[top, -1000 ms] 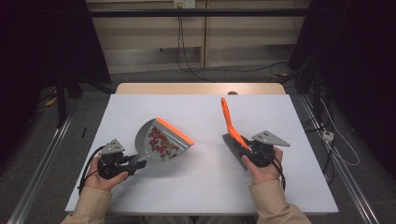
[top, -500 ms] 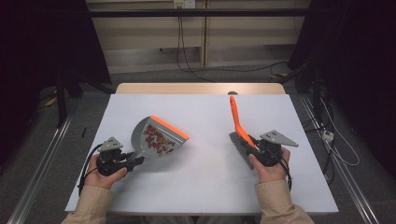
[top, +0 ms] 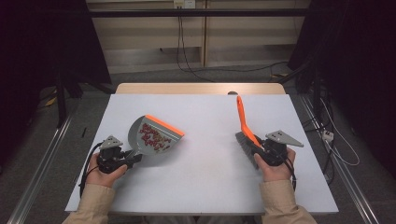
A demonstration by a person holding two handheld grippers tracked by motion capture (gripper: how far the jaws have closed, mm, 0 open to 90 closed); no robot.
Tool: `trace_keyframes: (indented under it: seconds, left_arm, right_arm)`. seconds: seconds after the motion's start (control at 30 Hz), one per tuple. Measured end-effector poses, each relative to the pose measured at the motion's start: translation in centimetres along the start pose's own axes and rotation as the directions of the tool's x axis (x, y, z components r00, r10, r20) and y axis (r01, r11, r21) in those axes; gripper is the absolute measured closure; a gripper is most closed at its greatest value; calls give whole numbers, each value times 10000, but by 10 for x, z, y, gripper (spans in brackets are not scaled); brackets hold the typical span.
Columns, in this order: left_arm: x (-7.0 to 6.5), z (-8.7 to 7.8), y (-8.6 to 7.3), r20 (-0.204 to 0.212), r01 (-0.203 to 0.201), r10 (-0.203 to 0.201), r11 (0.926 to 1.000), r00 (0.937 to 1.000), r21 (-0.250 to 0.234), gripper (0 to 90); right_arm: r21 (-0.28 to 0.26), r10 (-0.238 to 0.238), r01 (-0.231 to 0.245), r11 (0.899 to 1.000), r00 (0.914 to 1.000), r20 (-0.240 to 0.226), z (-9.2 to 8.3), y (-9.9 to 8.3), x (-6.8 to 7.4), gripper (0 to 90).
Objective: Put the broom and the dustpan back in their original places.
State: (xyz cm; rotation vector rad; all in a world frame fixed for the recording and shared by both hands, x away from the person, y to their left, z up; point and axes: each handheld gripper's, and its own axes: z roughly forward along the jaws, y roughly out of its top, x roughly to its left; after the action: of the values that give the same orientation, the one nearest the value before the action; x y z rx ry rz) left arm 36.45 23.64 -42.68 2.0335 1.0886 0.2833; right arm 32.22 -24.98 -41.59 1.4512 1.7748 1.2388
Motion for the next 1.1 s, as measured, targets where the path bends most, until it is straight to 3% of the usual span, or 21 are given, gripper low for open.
trace_keyframes:
  seconds: [0.33, 1.1]
  left_arm:
    - [9, 1, -4, -365, 453, -453, 9990, 9983, -18, 626]
    - [12, 5, -6, -812, 791, -782, 9968, 9936, 79, 627]
  right_arm:
    - [46, -28, 27, 10000, 9997, 254, -2, 1, -9, 712]
    - [74, 218, -226, 9997, 9949, 985, -7, -2, -38, 712]
